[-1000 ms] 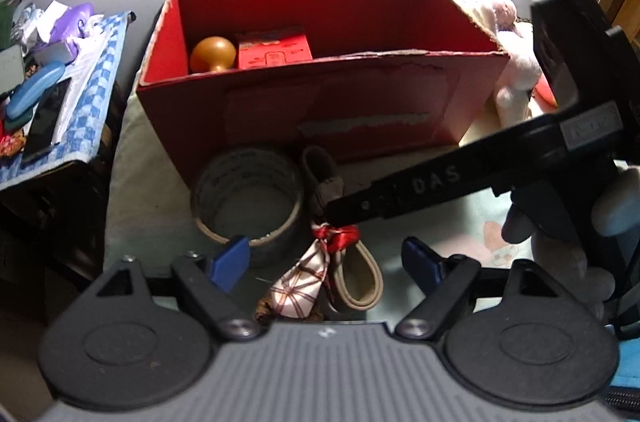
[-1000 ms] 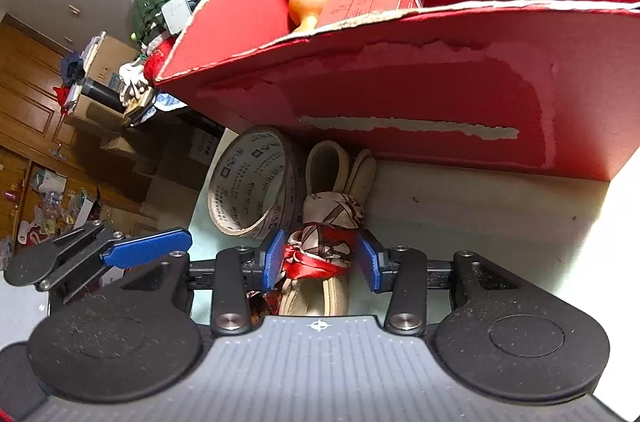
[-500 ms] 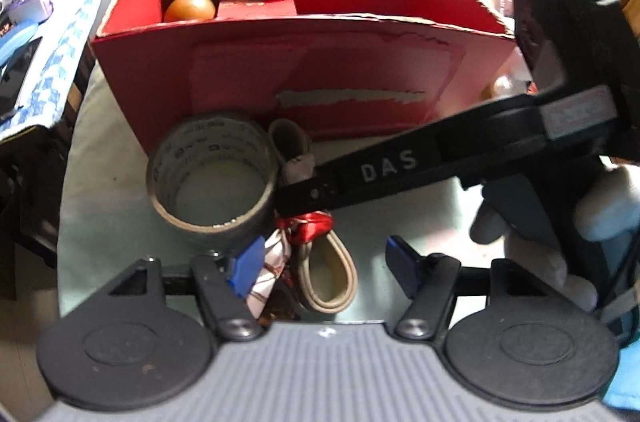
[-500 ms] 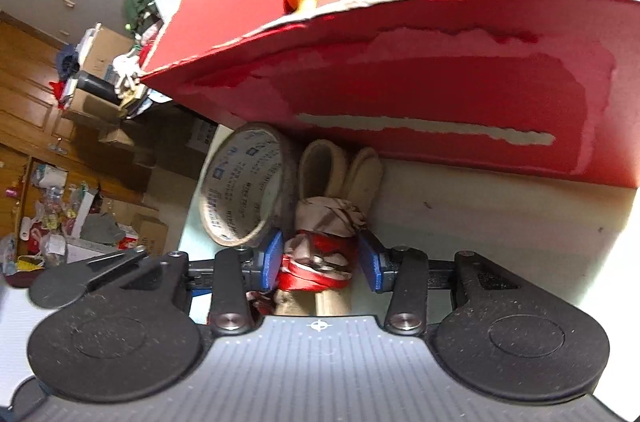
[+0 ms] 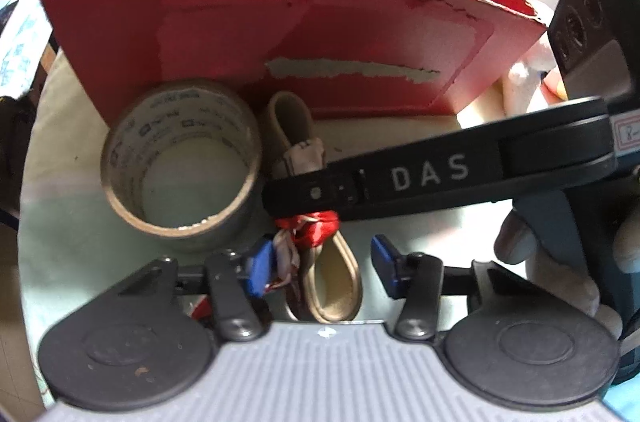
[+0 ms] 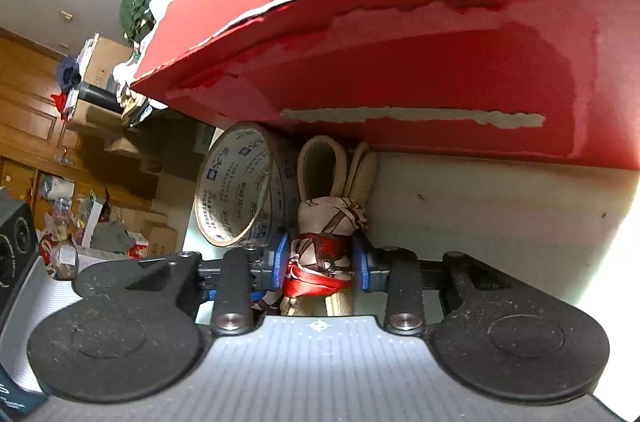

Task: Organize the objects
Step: 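Lower the right gripper onto the beige ribbon bag and close on its neck, then lift the ribbon bag with the right gripper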

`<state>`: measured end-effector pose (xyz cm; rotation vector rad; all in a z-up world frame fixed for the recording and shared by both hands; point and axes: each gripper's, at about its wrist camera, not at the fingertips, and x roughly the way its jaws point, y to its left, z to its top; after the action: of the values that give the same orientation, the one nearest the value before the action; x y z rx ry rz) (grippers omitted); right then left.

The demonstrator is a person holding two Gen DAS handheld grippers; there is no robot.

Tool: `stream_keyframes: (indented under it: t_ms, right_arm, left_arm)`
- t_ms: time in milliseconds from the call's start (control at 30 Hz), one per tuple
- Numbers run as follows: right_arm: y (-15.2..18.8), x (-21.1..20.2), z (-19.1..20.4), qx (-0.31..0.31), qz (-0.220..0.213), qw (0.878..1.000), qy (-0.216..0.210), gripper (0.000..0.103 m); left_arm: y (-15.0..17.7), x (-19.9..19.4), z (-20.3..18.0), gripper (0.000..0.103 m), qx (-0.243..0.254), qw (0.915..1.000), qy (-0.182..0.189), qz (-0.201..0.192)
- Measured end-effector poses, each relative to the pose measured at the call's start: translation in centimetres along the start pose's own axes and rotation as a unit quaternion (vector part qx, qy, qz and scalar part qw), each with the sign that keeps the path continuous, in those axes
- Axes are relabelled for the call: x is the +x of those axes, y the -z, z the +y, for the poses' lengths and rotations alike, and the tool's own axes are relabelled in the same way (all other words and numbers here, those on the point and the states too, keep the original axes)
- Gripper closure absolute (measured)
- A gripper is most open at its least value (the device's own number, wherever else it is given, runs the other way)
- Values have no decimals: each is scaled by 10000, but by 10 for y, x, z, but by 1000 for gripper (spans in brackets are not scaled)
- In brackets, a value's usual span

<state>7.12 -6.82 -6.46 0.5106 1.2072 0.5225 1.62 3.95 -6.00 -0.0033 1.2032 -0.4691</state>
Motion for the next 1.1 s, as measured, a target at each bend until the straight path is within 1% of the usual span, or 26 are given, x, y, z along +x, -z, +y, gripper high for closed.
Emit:
stream_keyframes:
  t_ms: [167,333,533,633,700,733,800,833,933,1033,1100]
  right_arm:
    - [2,-11,-6,182,-81,9998,0,70]
    - [5,-22,-15,397,-162,9991,-1,71]
    - [12,-37,-26,693,-355,9970,18,72]
    - [16,-48,-33,798,-493,9956,66,75]
    - [20,-56,-37,875,-583,9944,112,76]
    - [21,-59,-38,915,-621,9938,135,76]
    - [24,-65,-43,1013,-694,9923,169,76]
    - [25,-66,-45,1077,-714,9914,192,76]
    - [26,-66,-50,1250,-749,9889,273,76]
    - [26,-64,-52,1310,-791,9876,337,73]
    - [26,-62,-54,1384,-813,9864,356,70]
  left_arm:
    - [-3,2,-8,58,166,9999,17,16]
    - [-8,1,-16,58,321,9994,105,16]
    - [-14,3,-28,58,466,9985,279,21]
    - [-18,4,-35,64,566,9976,389,45]
    - [-21,5,-41,71,640,9967,485,74]
    - [-22,4,-41,72,699,9962,518,80]
    - [-30,4,-44,72,810,9949,592,105]
    - [-25,7,-45,72,859,9944,611,113]
    - [-23,10,-50,72,985,9933,597,129]
    - [-23,13,-53,68,1063,9928,532,141]
    - [-23,17,-55,63,1108,9927,440,174]
